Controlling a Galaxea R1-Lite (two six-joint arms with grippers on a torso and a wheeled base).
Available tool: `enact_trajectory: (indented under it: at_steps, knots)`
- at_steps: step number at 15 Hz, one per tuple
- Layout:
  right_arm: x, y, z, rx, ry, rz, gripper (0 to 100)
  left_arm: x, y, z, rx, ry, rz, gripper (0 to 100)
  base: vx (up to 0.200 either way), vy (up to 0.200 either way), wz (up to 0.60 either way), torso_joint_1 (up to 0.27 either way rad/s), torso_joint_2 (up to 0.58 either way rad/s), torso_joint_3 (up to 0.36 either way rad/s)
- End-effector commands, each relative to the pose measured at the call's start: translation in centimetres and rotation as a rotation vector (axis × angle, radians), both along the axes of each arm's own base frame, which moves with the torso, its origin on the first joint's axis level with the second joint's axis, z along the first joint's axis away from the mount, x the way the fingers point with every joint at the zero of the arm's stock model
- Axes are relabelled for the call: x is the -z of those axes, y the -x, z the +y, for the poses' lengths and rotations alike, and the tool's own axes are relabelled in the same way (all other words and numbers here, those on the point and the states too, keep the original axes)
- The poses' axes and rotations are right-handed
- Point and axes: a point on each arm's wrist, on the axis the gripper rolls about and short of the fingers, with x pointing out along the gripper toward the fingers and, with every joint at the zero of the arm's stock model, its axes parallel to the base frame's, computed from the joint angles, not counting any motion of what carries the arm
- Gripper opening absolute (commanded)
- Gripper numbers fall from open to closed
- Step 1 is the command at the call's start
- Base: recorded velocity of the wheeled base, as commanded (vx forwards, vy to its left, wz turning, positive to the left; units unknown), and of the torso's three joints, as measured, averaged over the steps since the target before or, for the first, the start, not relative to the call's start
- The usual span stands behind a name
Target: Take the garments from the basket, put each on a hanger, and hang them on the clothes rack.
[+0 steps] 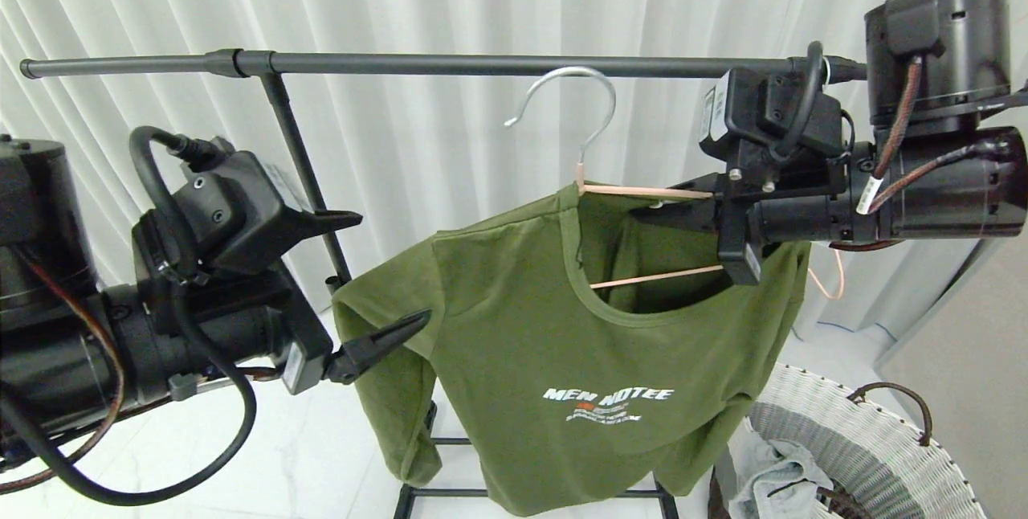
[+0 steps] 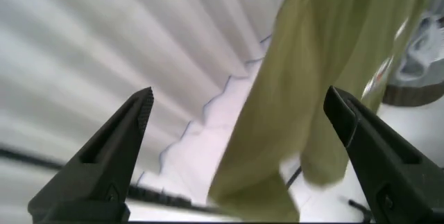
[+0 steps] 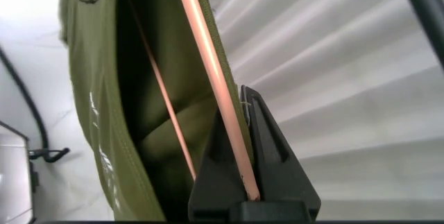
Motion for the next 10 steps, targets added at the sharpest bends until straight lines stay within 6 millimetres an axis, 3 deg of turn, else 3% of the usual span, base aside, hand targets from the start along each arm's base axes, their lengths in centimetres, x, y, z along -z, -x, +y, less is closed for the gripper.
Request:
enact_trajectory:
  at_steps: [1, 5, 10]
  knots:
    - [-0.6, 0.0, -1.0, 0.025, -0.014, -0.018, 0, 0.8, 1.0, 1.9, -0.071, -0.003, 0.007, 100, 0.000, 0.000, 0.00, 0.000, 0.00, 0.000]
    - [-1.1, 0.7, -1.6, 0.014, -0.028, -0.031, 0, 4.6, 0.4, 4.4, -0.213, -0.051, 0.146, 100, 0.000, 0.000, 0.00, 0.000, 0.00, 0.000]
    - [-1.4, 1.9, -0.9, -0.031, -0.037, -0.039, 0, 5.0, 0.2, 4.0, -0.134, -0.030, 0.170, 100, 0.000, 0.000, 0.00, 0.000, 0.00, 0.000]
